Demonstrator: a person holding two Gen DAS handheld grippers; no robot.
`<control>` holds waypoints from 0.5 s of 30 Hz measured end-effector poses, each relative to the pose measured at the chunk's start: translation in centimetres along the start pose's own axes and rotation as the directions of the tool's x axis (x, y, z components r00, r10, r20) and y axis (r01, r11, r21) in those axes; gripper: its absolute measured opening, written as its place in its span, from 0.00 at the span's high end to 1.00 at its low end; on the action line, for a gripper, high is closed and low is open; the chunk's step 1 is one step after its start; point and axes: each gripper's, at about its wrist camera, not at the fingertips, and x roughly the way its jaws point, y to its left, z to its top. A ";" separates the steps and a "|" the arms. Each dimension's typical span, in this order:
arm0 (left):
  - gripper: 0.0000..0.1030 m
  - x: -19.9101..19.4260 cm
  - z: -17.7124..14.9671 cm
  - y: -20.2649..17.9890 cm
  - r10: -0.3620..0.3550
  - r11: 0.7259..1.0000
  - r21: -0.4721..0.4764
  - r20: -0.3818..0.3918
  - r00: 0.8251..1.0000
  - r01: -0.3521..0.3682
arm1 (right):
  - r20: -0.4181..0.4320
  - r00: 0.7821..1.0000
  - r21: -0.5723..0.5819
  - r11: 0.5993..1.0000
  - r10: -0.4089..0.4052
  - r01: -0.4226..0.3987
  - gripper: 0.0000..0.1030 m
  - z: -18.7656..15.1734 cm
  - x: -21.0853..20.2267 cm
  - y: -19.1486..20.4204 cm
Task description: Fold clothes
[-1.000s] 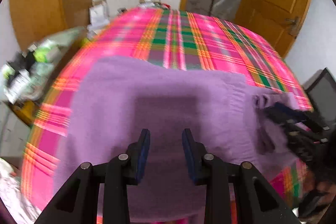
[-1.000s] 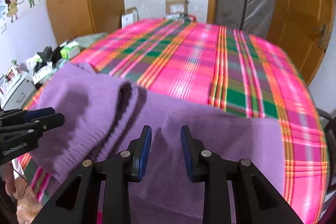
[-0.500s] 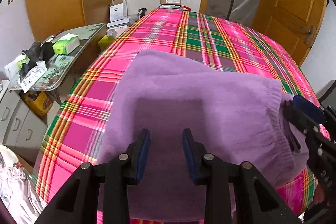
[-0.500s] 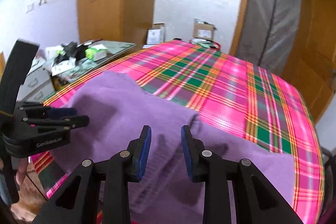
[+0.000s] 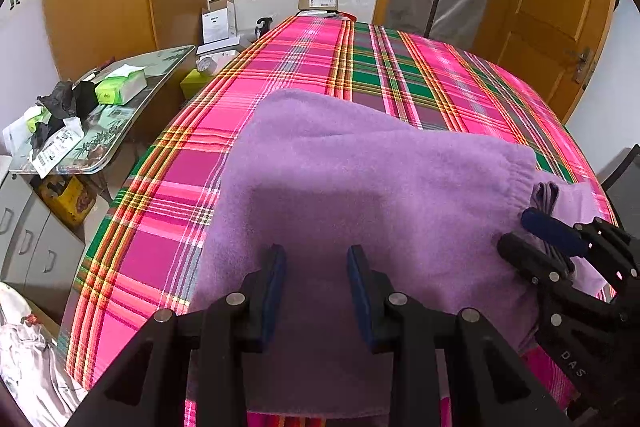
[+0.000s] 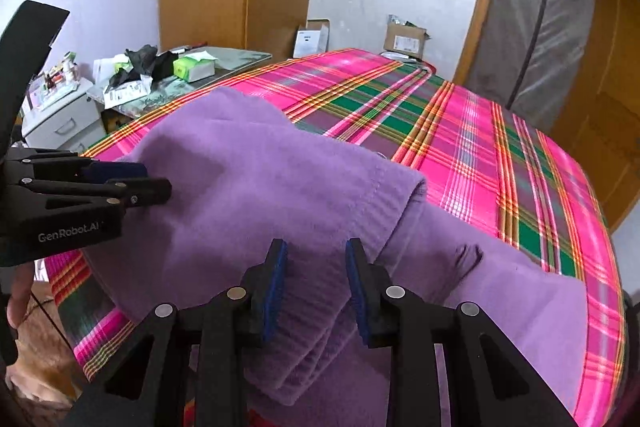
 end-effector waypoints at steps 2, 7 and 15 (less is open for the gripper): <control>0.69 -0.3 0.0 0.6 -0.029 0.999 -0.015 0.003 1.000 0.029 | 0.000 1.000 0.000 1.000 -0.001 0.001 0.69 -0.1 -0.1 -0.1; 0.69 -1.8 -0.1 3.9 -0.072 0.991 -0.110 0.031 0.997 0.075 | 0.024 1.000 0.000 1.000 0.003 -0.003 0.68 0.0 -0.9 0.0; 0.69 -2.9 -1.1 9.2 0.003 0.968 -0.252 0.031 1.000 0.005 | 0.074 0.995 -0.056 0.997 0.059 -0.055 0.68 1.0 -2.0 2.0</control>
